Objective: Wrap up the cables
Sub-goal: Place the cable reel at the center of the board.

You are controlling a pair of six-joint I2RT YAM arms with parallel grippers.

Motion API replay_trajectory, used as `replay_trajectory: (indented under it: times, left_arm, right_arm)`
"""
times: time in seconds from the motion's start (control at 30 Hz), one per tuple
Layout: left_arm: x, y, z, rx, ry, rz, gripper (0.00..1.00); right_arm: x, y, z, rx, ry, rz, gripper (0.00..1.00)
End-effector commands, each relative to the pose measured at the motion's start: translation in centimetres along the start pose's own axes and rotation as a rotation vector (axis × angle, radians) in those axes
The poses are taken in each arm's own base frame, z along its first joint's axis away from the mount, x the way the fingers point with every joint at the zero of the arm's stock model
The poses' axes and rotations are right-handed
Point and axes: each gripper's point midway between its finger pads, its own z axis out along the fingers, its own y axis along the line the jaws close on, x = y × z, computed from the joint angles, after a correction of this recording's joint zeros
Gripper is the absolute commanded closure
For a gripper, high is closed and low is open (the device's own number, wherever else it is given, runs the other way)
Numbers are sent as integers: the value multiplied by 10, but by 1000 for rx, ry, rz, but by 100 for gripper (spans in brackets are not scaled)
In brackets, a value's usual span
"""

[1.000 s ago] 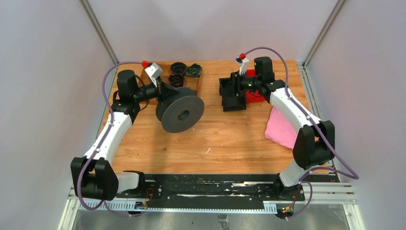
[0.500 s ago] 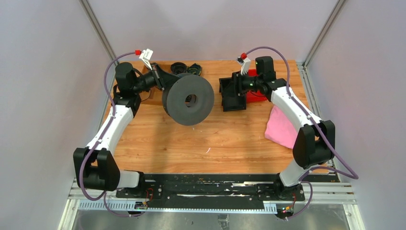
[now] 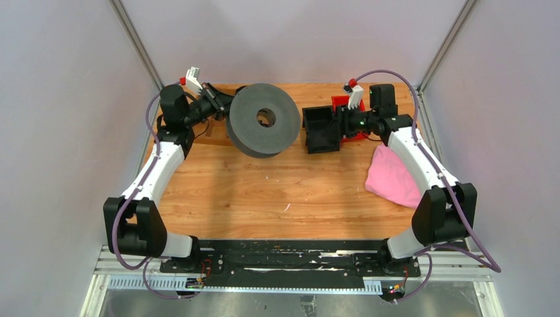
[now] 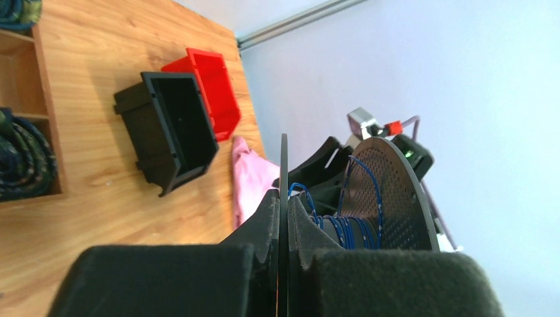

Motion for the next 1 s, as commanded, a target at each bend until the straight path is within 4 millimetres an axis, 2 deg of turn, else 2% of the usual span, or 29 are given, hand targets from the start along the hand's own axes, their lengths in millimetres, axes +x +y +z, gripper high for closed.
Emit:
replay_trajectory:
  times: [0.0,0.13,0.33,0.5,0.67,0.73,0.97]
  left_arm:
    - [-15,-19,1,47,-37,-192,100]
    - [-13,-18,2,43,-28,-243,100]
    - [-8,-6,3,21,-23,-266,100]
    - [0,8,3,-8,-31,-218,99]
    - [24,28,6,-51,-17,-155,100]
    - [40,33,11,-64,1,-136,100]
    - [89,34,48,-42,93,-93,100]
  right_arm:
    - [15,-10,-5,28,36,4,53]
    - [20,-11,1,-1,57,25,53]
    - [19,-1,7,-92,67,37,53]
    - [19,-7,3,-61,61,11,53]
    - [16,-20,-14,-17,44,41,53]
    - [16,-30,-25,17,32,55,53]
    - [23,-66,-72,132,-49,115,53]
